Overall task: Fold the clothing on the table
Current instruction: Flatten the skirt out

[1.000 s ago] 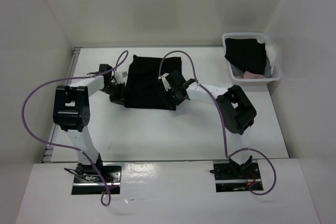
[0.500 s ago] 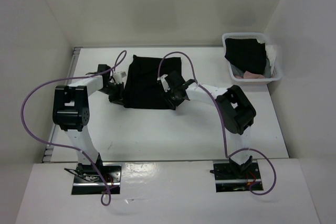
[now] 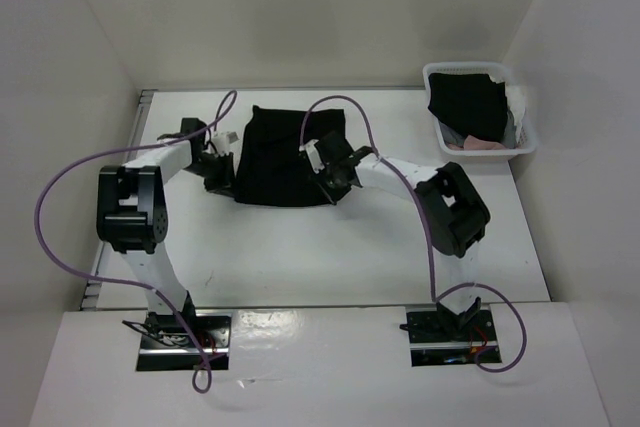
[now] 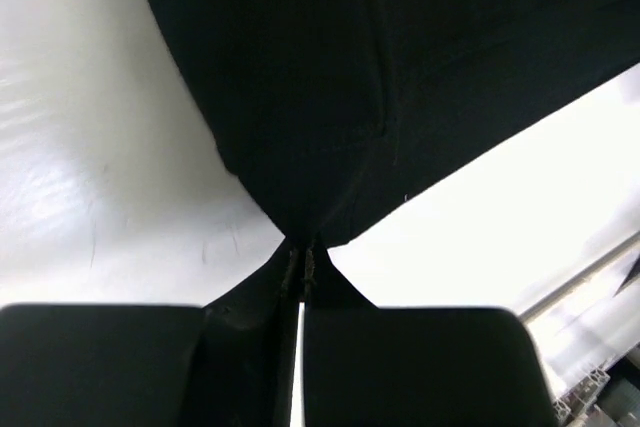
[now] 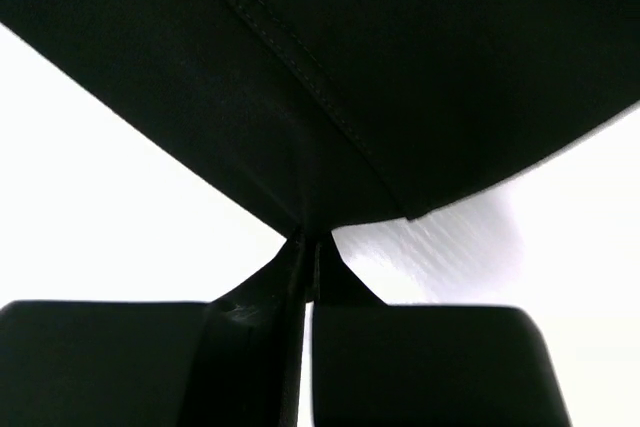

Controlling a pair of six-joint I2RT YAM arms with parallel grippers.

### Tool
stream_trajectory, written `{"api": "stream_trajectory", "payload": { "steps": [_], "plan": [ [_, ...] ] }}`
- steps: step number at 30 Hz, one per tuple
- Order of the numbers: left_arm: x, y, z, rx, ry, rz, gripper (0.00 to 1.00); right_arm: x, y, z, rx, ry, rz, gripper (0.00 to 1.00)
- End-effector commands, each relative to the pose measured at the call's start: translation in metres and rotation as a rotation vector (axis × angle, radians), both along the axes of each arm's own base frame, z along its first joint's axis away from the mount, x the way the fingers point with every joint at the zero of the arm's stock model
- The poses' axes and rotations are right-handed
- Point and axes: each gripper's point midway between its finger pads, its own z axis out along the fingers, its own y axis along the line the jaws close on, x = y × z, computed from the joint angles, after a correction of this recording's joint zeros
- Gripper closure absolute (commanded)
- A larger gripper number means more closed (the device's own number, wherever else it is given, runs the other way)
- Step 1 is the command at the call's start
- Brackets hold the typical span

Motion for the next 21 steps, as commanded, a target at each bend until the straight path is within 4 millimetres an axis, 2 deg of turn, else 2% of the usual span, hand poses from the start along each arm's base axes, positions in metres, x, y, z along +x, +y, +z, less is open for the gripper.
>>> {"api": "stream_trajectory", "payload": {
  "steps": [1,2,3,4,5,6,7,8,9,10,11,12,14,15,16,17,18,20,21],
  "plan": [
    [0.025,0.003,0.087,-0.020,-0.237,-0.020,1.00,0.022,0.002,0.092,0.068,-0.171,-0.011,1.00],
    [0.034,0.004,0.114,-0.013,-0.314,-0.028,1.00,0.023,0.002,0.132,0.114,-0.242,-0.005,1.00],
    [0.035,0.002,0.135,-0.021,-0.365,-0.034,1.00,0.025,-0.003,0.155,0.135,-0.285,-0.006,1.00],
    [0.035,0.007,0.172,-0.017,-0.461,-0.014,1.00,0.029,-0.005,0.184,0.161,-0.348,-0.022,1.00],
    [0.035,0.011,0.194,-0.010,-0.523,-0.005,1.00,0.025,-0.013,0.223,0.199,-0.431,-0.043,1.00],
    [0.035,0.008,0.222,-0.023,-0.595,-0.002,1.00,0.025,-0.018,0.243,0.214,-0.476,-0.060,1.00],
    [0.025,0.011,0.255,-0.018,-0.681,0.012,1.00,0.021,-0.022,0.264,0.224,-0.511,-0.049,1.00],
    [0.021,0.011,0.273,-0.020,-0.733,0.019,1.00,0.014,-0.029,0.289,0.251,-0.557,-0.059,1.00],
    [0.014,0.008,0.286,-0.028,-0.769,0.010,1.00,0.009,-0.033,0.301,0.261,-0.585,-0.053,1.00],
    [0.001,0.007,0.311,-0.028,-0.843,0.014,1.00,0.007,-0.040,0.313,0.267,-0.616,-0.053,1.00],
    [-0.005,0.006,0.324,-0.025,-0.890,0.012,1.00,0.001,-0.045,0.326,0.286,-0.642,-0.055,1.00],
    [-0.013,0.005,0.331,-0.029,-0.909,0.017,1.00,-0.011,-0.054,0.342,0.302,-0.682,-0.050,1.00],
    [-0.033,0.006,0.350,0.000,-0.995,0.029,1.00,-0.025,-0.056,0.350,0.334,-0.697,-0.015,1.00],
    [-0.049,0.008,0.364,0.020,-1.050,0.045,1.00,-0.037,-0.066,0.362,0.353,-0.723,-0.005,1.00],
    [-0.057,0.008,0.367,0.021,-1.069,0.045,1.00,-0.042,-0.072,0.371,0.367,-0.748,0.004,1.00],
    [-0.063,0.009,0.370,0.032,-1.091,0.054,1.00,-0.052,-0.072,0.368,0.389,-0.730,0.038,1.00],
    [-0.081,0.008,0.382,0.034,-1.146,0.054,1.00,-0.066,-0.080,0.383,0.419,-0.771,0.058,1.00],
    [-0.095,0.009,0.391,0.044,-1.182,0.063,1.00,-0.080,-0.085,0.385,0.442,-0.771,0.094,1.00],
    [-0.105,0.009,0.394,0.051,-1.201,0.057,1.00,-0.092,-0.089,0.393,0.457,-0.791,0.119,1.00]
  ]
}}
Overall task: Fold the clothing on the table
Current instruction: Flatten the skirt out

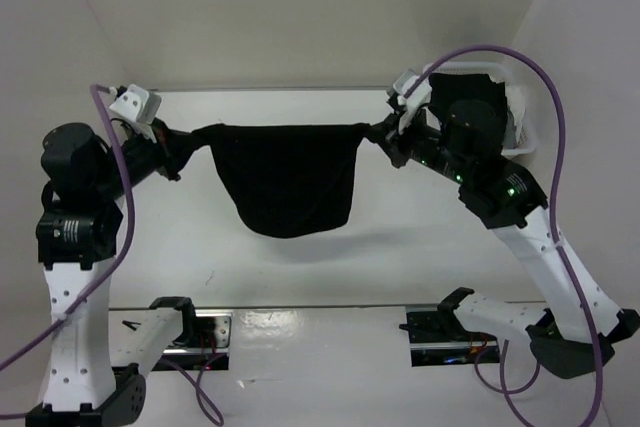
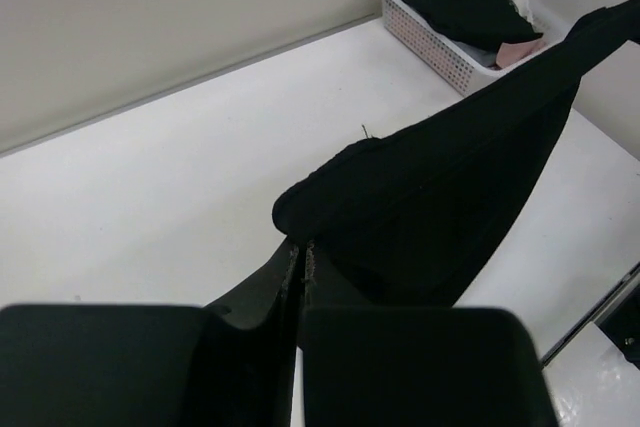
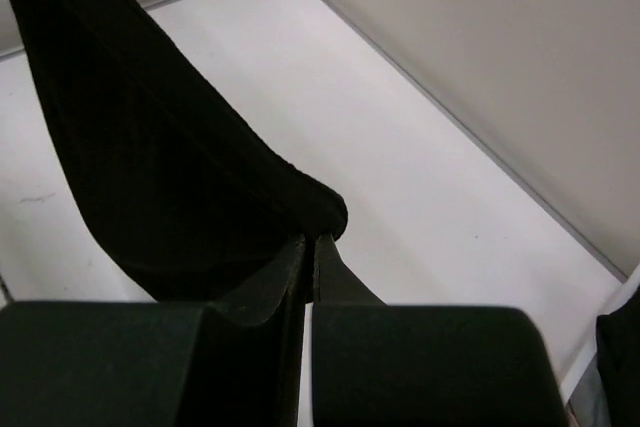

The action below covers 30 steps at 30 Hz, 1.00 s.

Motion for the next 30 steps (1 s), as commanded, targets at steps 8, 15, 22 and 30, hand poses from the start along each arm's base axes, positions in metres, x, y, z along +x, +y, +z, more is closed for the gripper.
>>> {"api": "stream_trajectory", "payload": {
  "steps": [8,15,22,30],
  "plan": [
    [-0.037,0.014,-0.012,0.070,-0.043,0.073,1.00,-0.043,-0.026,-0.015,-0.036,0.032,0.115,1.00],
    [-0.036,0.006,-0.038,0.081,0.039,0.005,1.00,-0.036,-0.012,-0.037,-0.031,0.131,0.168,1.00],
    [-0.023,0.001,-0.048,0.083,0.094,-0.028,1.00,-0.018,0.007,-0.066,-0.054,0.249,0.217,1.00],
    [-0.042,-0.001,-0.047,0.124,0.064,-0.060,1.00,-0.031,0.008,-0.065,-0.066,0.255,0.276,1.00]
  ]
}}
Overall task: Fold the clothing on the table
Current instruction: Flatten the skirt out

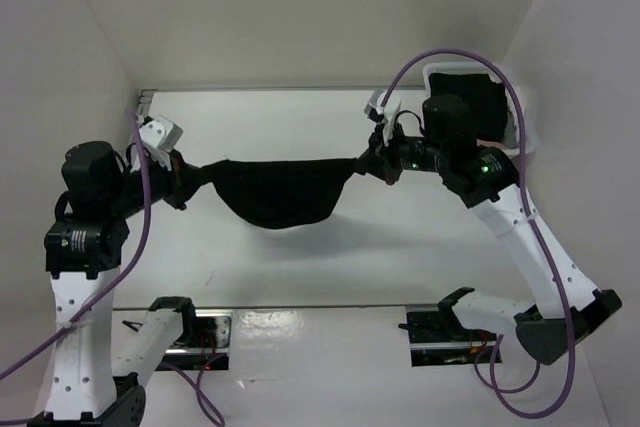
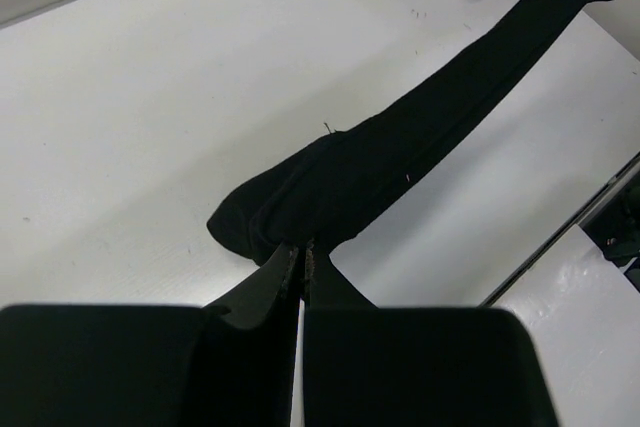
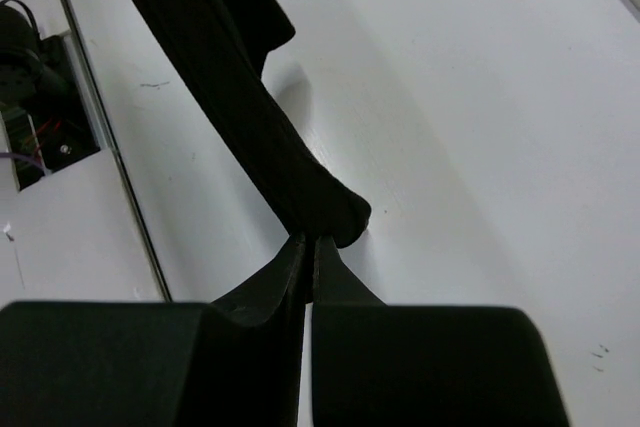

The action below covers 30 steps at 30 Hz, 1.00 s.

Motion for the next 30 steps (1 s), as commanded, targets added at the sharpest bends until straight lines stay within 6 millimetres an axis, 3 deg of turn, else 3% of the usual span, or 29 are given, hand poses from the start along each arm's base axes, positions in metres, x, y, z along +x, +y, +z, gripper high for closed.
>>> {"api": "stream_trajectory", "payload": {
  "steps": [1,4,10,14,15,16,19,21,22,23,24,25,27,28,29,30],
  "plan": [
    [-0.006,0.008,0.019,0.056,-0.109,0.025,1.00,-0.005,-0.012,0.019,0.005,-0.058,-0.024,1.00],
    [-0.004,0.009,0.020,0.060,-0.108,0.034,1.00,0.002,-0.015,0.027,0.014,-0.080,-0.068,1.00],
    [0.035,0.026,0.014,0.086,-0.061,0.132,1.00,0.036,-0.014,0.027,0.007,-0.070,-0.177,1.00],
    [0.081,0.041,-0.002,0.111,0.008,0.216,1.00,0.075,-0.016,0.031,-0.020,-0.099,-0.287,1.00],
    [0.090,0.045,-0.004,0.119,0.015,0.232,1.00,0.090,-0.016,0.019,-0.057,-0.087,-0.317,1.00],
    [0.101,0.050,0.003,0.137,-0.005,0.258,1.00,0.098,-0.017,0.022,-0.067,-0.103,-0.332,1.00],
    [0.141,0.054,-0.018,0.141,0.085,0.268,1.00,0.128,-0.015,0.020,-0.103,-0.130,-0.383,1.00],
    [0.160,0.054,-0.004,0.131,0.070,0.273,1.00,0.145,-0.017,0.022,-0.105,-0.139,-0.414,1.00],
    [0.176,0.054,-0.019,0.128,0.127,0.273,1.00,0.160,-0.016,0.024,-0.104,-0.141,-0.427,1.00],
    [0.185,0.055,-0.021,0.129,0.138,0.272,1.00,0.172,-0.023,0.026,-0.097,-0.139,-0.441,1.00],
    [0.193,0.055,-0.005,0.119,0.117,0.277,1.00,0.182,-0.028,0.027,-0.096,-0.141,-0.458,1.00],
    [0.208,0.053,-0.014,0.109,0.147,0.270,1.00,0.198,-0.028,0.030,-0.087,-0.146,-0.464,1.00],
    [0.219,0.051,-0.011,0.096,0.160,0.264,1.00,0.217,-0.041,0.032,-0.086,-0.144,-0.496,1.00],
    [0.233,0.052,0.000,0.093,0.130,0.266,1.00,0.221,-0.039,0.046,-0.070,-0.168,-0.498,1.00],
    [0.237,0.051,0.003,0.084,0.140,0.270,1.00,0.234,-0.043,0.038,-0.079,-0.157,-0.512,1.00],
    [0.249,0.051,-0.005,0.078,0.165,0.273,1.00,0.240,-0.044,0.051,-0.066,-0.186,-0.527,1.00]
  ]
}}
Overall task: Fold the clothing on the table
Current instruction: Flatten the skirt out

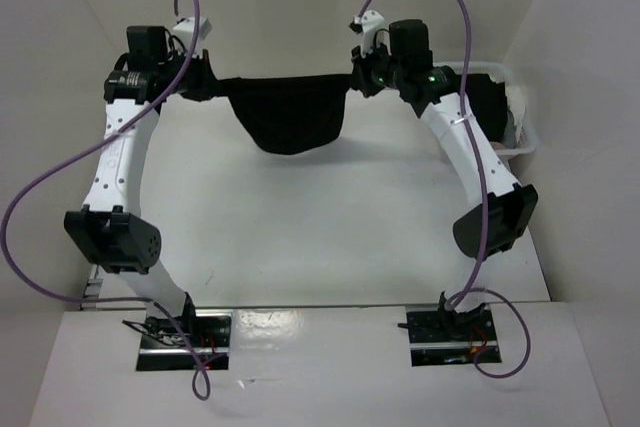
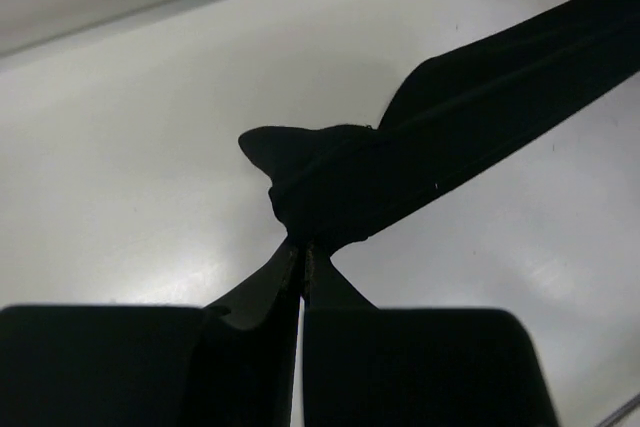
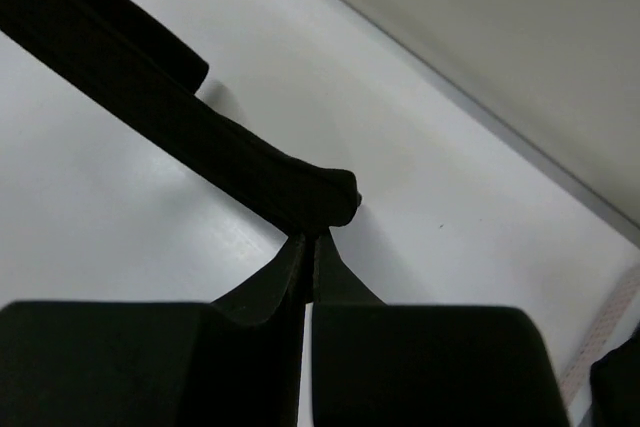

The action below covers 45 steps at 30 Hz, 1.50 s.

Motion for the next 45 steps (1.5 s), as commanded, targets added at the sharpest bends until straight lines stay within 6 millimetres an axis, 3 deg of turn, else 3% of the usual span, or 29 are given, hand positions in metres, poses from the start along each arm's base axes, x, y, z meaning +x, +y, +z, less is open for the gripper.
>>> {"api": "stream_trajectory", "payload": {
  "steps": [1,2,4,5,8,9,10,11,12,13,14,15,16,20,22,23,24,26,27,28,33,38,42,45],
  "plan": [
    [0.022,0.021,0.042,0.022,-0.084,0.085,1.00,0.038,-0.041,0.037,-0.016,-0.117,-0.157,1.00],
    [0.034,0.022,0.031,0.023,-0.059,0.085,1.00,0.043,-0.039,0.053,0.000,-0.157,-0.158,1.00],
    [0.040,0.021,0.033,0.006,-0.042,0.095,1.00,0.056,-0.039,0.039,-0.003,-0.120,-0.166,1.00],
    [0.046,0.019,0.035,-0.003,-0.044,0.080,1.00,0.057,-0.037,0.049,0.007,-0.134,-0.155,1.00],
    [0.036,0.011,0.030,-0.028,-0.012,0.040,1.00,0.047,-0.022,0.026,-0.017,-0.056,-0.082,1.00],
    [0.032,0.006,0.010,-0.029,0.037,0.030,1.00,0.042,-0.018,0.020,-0.031,-0.046,-0.067,1.00],
    [0.032,0.006,0.005,-0.012,0.021,0.019,1.00,0.031,-0.016,0.024,-0.041,-0.054,-0.051,1.00],
    [0.021,0.002,0.009,-0.005,0.001,0.017,1.00,0.023,-0.011,-0.004,-0.078,-0.008,-0.025,1.00],
    [0.018,0.008,-0.002,0.025,0.006,0.035,1.00,0.013,-0.001,-0.012,-0.118,-0.021,0.010,1.00],
    [0.013,0.007,-0.035,0.051,0.060,0.027,1.00,0.007,-0.002,-0.042,-0.169,0.009,0.005,1.00],
    [0.004,0.004,-0.042,0.067,0.068,0.018,1.00,-0.005,-0.001,-0.038,-0.184,-0.013,0.019,1.00],
    [-0.001,0.006,-0.055,0.081,0.098,0.020,1.00,-0.016,0.007,-0.047,-0.203,0.000,0.051,1.00],
    [-0.013,0.003,-0.087,0.099,0.178,-0.005,1.00,-0.021,0.007,-0.056,-0.216,0.013,0.071,1.00],
    [-0.056,-0.007,-0.117,0.113,0.285,-0.080,1.00,-0.059,0.006,-0.103,-0.265,0.140,0.149,1.00],
    [-0.071,-0.010,-0.119,0.131,0.287,-0.107,1.00,-0.079,0.009,-0.101,-0.273,0.131,0.179,1.00],
    [-0.083,-0.017,-0.110,0.145,0.265,-0.140,1.00,-0.091,0.007,-0.117,-0.294,0.160,0.197,1.00],
    [-0.092,-0.018,-0.112,0.157,0.281,-0.139,1.00,-0.098,0.006,-0.112,-0.295,0.146,0.199,1.00],
    [-0.109,-0.021,-0.114,0.187,0.282,-0.174,1.00,-0.115,0.006,-0.124,-0.306,0.182,0.226,1.00],
    [-0.116,-0.019,-0.118,0.195,0.301,-0.169,1.00,-0.122,0.008,-0.123,-0.305,0.176,0.238,1.00],
    [-0.124,-0.020,-0.122,0.203,0.306,-0.184,1.00,-0.132,0.009,-0.136,-0.331,0.208,0.265,1.00],
    [-0.161,-0.022,-0.141,0.235,0.402,-0.245,1.00,-0.168,0.010,-0.160,-0.391,0.275,0.340,1.00],
    [-0.184,-0.023,-0.156,0.272,0.452,-0.283,0.99,-0.204,0.016,-0.188,-0.452,0.343,0.428,1.00],
    [-0.187,-0.019,-0.164,0.305,0.468,-0.284,0.93,-0.204,0.010,-0.201,-0.473,0.354,0.396,1.00],
    [-0.177,-0.020,-0.170,0.308,0.479,-0.272,0.93,-0.191,0.012,-0.197,-0.467,0.307,0.359,1.00]
  ]
}}
